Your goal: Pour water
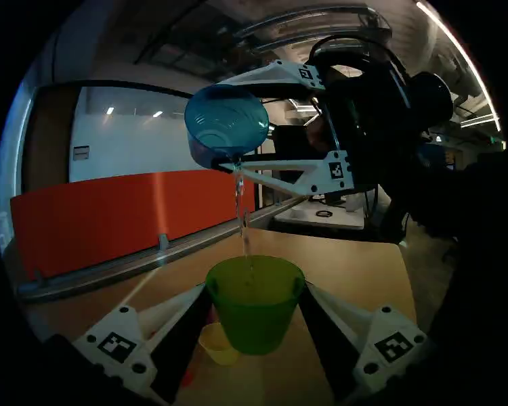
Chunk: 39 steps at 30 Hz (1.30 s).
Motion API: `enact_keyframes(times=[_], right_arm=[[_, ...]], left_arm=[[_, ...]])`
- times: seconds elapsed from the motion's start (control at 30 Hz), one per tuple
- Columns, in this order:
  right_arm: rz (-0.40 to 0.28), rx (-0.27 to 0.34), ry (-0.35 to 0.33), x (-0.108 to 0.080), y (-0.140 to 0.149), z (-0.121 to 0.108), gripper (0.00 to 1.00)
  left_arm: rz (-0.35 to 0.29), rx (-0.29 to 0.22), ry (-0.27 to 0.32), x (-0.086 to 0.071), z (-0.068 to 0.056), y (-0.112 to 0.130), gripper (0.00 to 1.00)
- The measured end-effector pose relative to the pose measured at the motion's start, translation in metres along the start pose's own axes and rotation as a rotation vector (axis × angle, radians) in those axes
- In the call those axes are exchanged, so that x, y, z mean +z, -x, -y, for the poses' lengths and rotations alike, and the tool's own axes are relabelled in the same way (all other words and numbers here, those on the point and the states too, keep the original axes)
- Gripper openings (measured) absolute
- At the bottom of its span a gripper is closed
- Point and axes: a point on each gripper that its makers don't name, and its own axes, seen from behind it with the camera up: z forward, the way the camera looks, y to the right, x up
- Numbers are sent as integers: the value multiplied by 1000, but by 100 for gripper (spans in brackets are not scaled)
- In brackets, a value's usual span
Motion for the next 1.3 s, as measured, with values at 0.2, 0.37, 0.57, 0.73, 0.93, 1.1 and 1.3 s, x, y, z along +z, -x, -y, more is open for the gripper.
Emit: enact_keyframes(times=[0.2, 0.37, 0.57, 0.73, 0.93, 1.1, 1.3], right_arm=[[-2, -27, 10, -1, -1, -4, 91], [-1, -47, 10, 0, -3, -5, 91], [0, -71, 11, 0, -4, -5, 91], [2, -97, 10, 1, -5, -6, 91], [-1, -116, 13, 3, -7, -8, 91], [-2, -137, 16, 4, -7, -9, 91], [0, -169, 15, 5, -8, -10, 91]], left_arm=[[-1, 0, 1, 1, 0, -1, 86], [-5, 0, 1, 1, 0, -3, 86], [-9, 0, 3, 0, -1, -5, 86], [-12, 0, 2, -1, 0, -6, 86], [-15, -2, 0, -1, 1, -6, 86], [-14, -2, -3, -2, 2, -6, 86], [-14, -5, -1, -1, 2, -4, 86]])
